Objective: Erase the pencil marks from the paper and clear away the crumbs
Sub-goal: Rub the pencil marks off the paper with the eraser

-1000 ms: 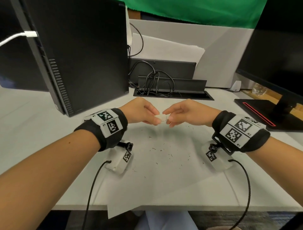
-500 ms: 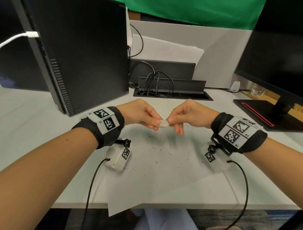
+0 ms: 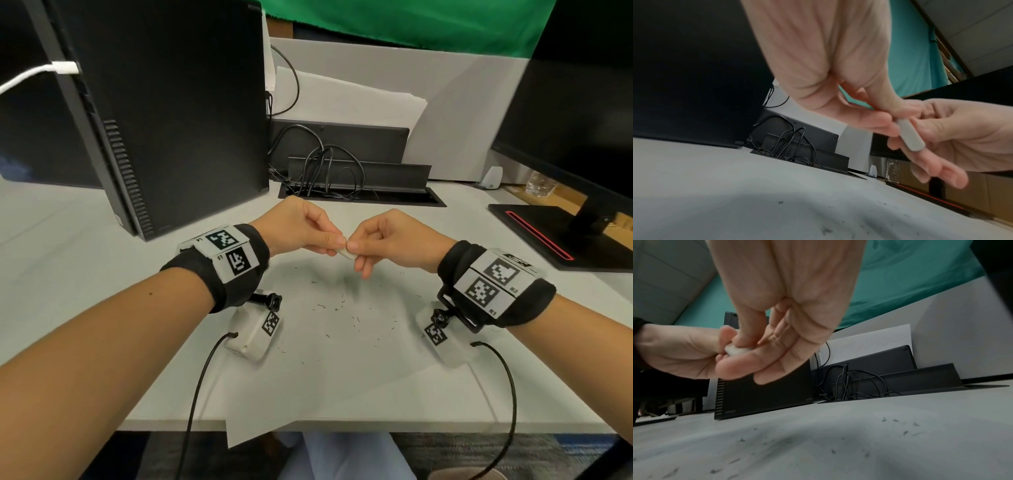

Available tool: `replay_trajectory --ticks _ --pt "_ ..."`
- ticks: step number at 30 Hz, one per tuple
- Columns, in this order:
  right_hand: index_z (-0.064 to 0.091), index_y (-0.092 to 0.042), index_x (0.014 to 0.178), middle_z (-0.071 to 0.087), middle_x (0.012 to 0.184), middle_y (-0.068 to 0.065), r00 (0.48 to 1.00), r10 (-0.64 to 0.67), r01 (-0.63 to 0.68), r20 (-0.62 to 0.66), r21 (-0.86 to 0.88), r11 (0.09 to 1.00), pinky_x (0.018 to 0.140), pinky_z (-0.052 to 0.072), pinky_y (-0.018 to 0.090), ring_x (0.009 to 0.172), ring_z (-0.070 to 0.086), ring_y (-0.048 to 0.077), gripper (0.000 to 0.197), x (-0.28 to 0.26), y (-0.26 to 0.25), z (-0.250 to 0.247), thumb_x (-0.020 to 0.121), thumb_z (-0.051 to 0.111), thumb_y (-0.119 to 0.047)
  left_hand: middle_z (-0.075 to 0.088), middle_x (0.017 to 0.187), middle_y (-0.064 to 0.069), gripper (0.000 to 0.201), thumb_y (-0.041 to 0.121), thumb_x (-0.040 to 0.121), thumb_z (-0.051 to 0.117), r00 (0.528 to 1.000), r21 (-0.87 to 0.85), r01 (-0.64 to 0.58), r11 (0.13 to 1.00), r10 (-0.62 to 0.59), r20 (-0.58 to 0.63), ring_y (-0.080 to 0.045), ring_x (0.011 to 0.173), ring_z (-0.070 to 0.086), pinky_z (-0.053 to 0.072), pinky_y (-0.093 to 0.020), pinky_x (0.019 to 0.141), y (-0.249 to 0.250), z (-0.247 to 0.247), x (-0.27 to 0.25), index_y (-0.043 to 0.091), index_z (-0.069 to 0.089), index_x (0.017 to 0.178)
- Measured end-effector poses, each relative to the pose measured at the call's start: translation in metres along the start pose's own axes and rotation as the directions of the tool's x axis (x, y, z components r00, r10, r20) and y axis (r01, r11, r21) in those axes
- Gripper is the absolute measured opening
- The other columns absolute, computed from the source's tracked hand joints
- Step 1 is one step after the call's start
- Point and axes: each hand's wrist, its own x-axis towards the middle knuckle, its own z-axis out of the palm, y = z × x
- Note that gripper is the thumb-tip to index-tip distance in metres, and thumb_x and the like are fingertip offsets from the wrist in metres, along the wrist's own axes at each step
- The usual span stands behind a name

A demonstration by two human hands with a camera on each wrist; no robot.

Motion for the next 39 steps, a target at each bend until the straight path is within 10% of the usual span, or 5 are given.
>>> replay_trajectory --ticks 4,9,15,28,39 --pt "0.065 -0.006 0.079 0.067 0.054 -0.003 0.996 -0.031 0.032 -0.085 0.012 0.999 0.048 0.044 0.008 0.048 0.064 0.006 0.006 -0.002 -0.002 -0.003 0.084 0.063 -0.008 0.071 0.065 0.002 0.007 0.003 0.085 0.063 0.999 -0.042 0.037 0.998 -0.037 -0.006 -0.004 0.061 0.068 0.053 -0.011 0.060 -0.001 -0.004 0.001 0.006 0.068 0.089" --pt "0.068 -0.004 0.084 0.070 0.059 -0.003 0.992 -0.002 -0.014 -0.130 -0.118 0.993 0.082 0.051 0.048 0.052 0.066 0.008 0.018 0.002 0.006 -0.013 0.079 0.069 -0.022 0.067 0.090 -0.002 0.025 -0.006 0.089 0.055 0.995 0.185 0.088 0.979 -0.095 0.029 -0.006 0.080 0.064 0.053 -0.010 0.072 -0.006 -0.008 -0.001 0.011 0.068 0.101" --pt "0.069 0.000 0.081 0.067 0.061 0.002 0.990 -0.025 0.000 -0.140 -0.175 0.985 0.048 0.037 0.004 0.046 0.061 0.003 0.019 0.001 0.006 -0.003 0.079 0.071 -0.019 0.069 0.082 -0.002 0.021 0.021 0.093 0.054 0.978 0.044 0.191 0.981 -0.194 0.074 -0.003 0.063 0.068 0.054 -0.011 0.062 -0.006 0.006 0.000 0.005 0.066 0.100" --pt "0.069 -0.024 0.084 0.071 0.071 -0.014 0.999 -0.021 0.033 0.045 -0.289 0.957 0.080 0.048 0.014 0.070 0.066 -0.005 0.026 -0.001 0.007 -0.019 0.089 0.057 -0.001 0.071 0.063 0.002 0.012 0.010 0.090 0.057 0.985 -0.095 0.168 0.981 -0.163 0.051 -0.004 0.059 0.068 0.054 -0.010 0.059 -0.002 0.002 -0.003 0.005 0.068 0.088" --pt "0.065 -0.009 0.088 0.068 0.072 0.010 0.999 0.033 -0.034 -0.019 -0.061 0.998 0.064 0.056 0.022 0.055 0.064 0.012 0.023 -0.001 -0.002 -0.003 0.092 0.053 -0.029 0.071 0.076 -0.003 0.013 0.004 0.084 0.063 0.999 -0.082 0.025 0.996 -0.027 -0.025 -0.003 0.068 0.069 0.052 -0.010 0.064 -0.002 0.005 -0.008 0.008 0.071 0.095"
